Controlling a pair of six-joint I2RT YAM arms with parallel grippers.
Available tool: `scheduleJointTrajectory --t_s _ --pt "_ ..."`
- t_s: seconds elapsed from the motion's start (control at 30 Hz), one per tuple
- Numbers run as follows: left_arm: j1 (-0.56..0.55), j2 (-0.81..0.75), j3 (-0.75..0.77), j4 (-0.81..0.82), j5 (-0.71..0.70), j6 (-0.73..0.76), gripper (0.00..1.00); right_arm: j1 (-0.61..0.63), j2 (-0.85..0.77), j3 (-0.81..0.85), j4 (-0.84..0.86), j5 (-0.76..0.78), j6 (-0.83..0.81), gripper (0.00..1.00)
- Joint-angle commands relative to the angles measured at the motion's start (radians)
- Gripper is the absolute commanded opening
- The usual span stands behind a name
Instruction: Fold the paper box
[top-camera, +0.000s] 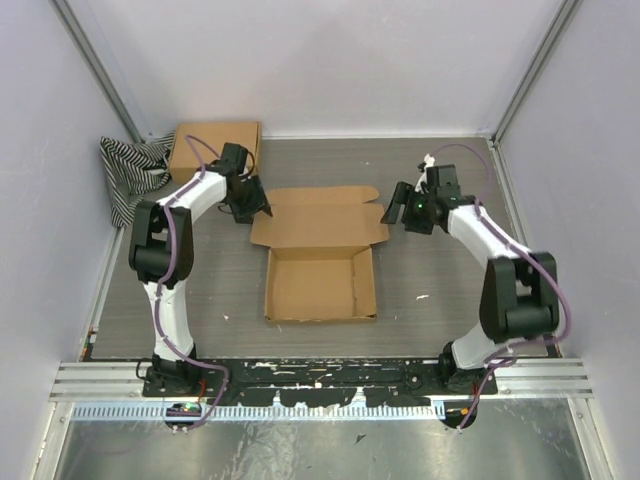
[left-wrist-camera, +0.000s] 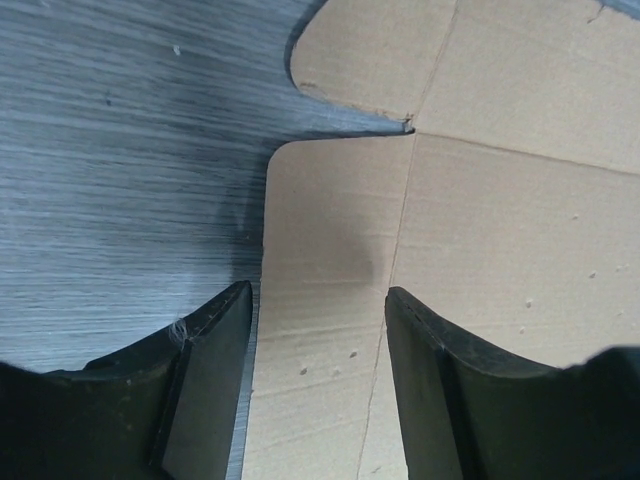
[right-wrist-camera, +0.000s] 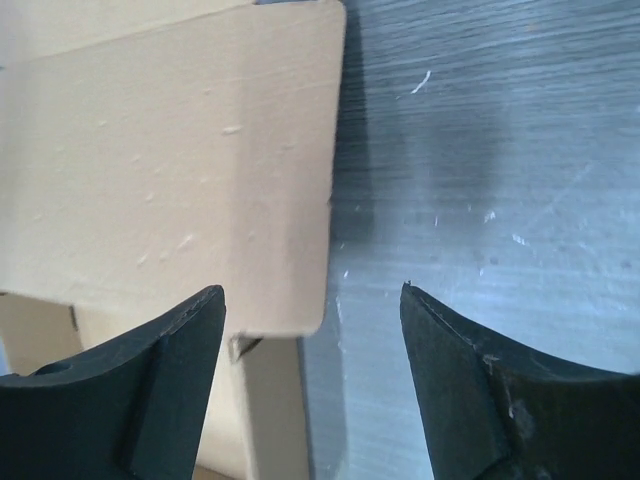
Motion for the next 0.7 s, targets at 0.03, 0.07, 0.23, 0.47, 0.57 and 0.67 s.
scheduleJointTrajectory --t_s 0.03,0.07,0.23,0.47,0.57,0.67 --pt "0.002 -0.051 -0.061 0.043 0.026 -0.020 0.63 0.030 -0.290 -0.110 -0.057 0.023 0.018 0.76" --pt "0.002 -0.068 -0.082 0.052 0.014 -0.029 0.64 0.060 -0.337 -0.130 -0.084 0.036 0.023 0.76" --pt "0.003 -0.210 -0.214 0.113 -0.060 -0.053 0.67 0.263 -0.481 -0.214 -0.155 0.183 0.092 0.76" --pt "0.002 -0.251 -0.248 0.138 -0.040 -0.043 0.68 0.379 -0.409 -0.217 -0.163 0.353 0.123 0.72" --pt "0.003 -0.267 -0.273 0.155 -0.046 -0.039 0.68 0.413 -0.350 -0.189 -0.164 0.360 0.104 0.67" --pt "0.002 -0.293 -0.304 0.176 -0.052 -0.040 0.68 0.458 -0.281 -0.155 -0.166 0.391 0.091 0.64"
